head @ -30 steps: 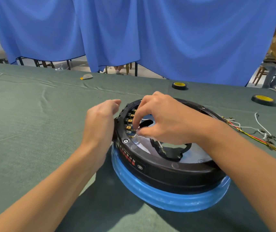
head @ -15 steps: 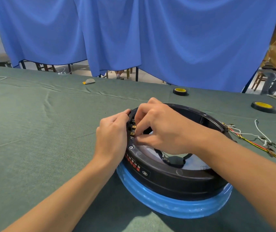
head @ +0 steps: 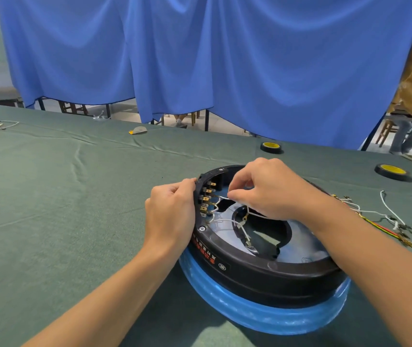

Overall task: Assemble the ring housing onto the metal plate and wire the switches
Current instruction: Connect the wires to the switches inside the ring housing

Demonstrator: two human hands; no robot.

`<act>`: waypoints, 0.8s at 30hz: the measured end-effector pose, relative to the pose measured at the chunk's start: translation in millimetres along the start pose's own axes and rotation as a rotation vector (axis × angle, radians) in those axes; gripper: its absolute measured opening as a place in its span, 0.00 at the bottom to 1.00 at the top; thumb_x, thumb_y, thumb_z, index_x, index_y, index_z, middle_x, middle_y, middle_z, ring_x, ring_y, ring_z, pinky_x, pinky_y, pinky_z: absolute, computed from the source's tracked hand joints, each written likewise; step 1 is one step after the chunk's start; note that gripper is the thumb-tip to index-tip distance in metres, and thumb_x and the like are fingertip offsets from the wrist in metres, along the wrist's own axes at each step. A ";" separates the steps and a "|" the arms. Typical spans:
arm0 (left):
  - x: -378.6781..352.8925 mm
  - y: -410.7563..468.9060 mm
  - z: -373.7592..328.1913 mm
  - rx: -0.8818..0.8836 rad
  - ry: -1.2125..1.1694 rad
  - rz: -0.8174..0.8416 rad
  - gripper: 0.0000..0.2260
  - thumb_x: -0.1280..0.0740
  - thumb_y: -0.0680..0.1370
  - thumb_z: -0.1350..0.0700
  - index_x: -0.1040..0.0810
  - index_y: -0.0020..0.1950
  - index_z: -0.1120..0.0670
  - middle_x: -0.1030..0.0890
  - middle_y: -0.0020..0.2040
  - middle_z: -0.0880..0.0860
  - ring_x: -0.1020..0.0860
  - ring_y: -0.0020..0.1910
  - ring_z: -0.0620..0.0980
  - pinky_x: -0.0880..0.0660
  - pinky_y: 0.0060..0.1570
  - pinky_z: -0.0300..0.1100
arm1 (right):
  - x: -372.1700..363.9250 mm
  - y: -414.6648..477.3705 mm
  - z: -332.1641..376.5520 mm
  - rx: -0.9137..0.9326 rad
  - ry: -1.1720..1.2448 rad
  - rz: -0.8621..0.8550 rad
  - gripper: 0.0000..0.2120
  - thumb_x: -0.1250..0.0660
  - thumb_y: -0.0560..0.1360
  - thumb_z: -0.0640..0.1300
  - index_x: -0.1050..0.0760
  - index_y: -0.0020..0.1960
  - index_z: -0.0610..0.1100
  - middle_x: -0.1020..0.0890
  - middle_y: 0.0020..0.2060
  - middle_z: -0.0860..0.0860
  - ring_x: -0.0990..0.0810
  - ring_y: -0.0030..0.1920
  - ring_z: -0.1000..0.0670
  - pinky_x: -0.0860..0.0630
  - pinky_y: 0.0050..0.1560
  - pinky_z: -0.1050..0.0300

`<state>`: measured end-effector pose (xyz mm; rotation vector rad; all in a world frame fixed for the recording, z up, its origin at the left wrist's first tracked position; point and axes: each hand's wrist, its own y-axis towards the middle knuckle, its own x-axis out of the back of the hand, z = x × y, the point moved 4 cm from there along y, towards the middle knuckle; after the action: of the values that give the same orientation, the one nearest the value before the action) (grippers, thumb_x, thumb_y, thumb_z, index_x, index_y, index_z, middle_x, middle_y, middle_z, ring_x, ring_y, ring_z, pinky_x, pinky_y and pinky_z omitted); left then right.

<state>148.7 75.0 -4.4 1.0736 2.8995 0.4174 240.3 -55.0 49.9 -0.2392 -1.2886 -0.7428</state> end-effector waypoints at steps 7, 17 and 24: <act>-1.5 1.4 2.0 0.022 0.003 0.019 0.24 0.39 0.67 0.46 0.29 0.33 0.70 0.19 0.37 0.63 0.26 0.36 0.49 0.25 0.43 0.61 | -8.5 2.7 4.7 -0.028 -0.028 0.023 0.04 0.29 0.75 0.48 0.17 0.44 0.48 0.18 0.39 0.53 0.20 0.41 0.52 0.25 0.41 0.57; 1.2 -0.3 0.0 0.008 0.042 0.014 0.22 0.39 0.68 0.46 0.31 0.30 0.66 0.22 0.33 0.64 0.30 0.32 0.49 0.27 0.39 0.60 | -14.4 6.1 9.0 -0.007 -0.049 -0.030 0.06 0.32 0.75 0.39 0.16 0.43 0.43 0.17 0.40 0.48 0.20 0.43 0.48 0.20 0.46 0.51; 6.0 5.1 -3.5 0.044 0.012 0.071 0.11 0.36 0.66 0.49 0.14 0.37 0.47 0.14 0.38 0.49 0.17 0.42 0.51 0.20 0.50 0.53 | 11.6 -3.6 6.9 0.020 -0.020 -0.118 0.10 0.34 0.78 0.50 0.17 0.47 0.47 0.21 0.38 0.56 0.24 0.41 0.55 0.31 0.42 0.59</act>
<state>147.0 81.7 0.7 1.1865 2.9011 0.3643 233.7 -58.2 61.8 -0.1556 -1.3372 -0.8286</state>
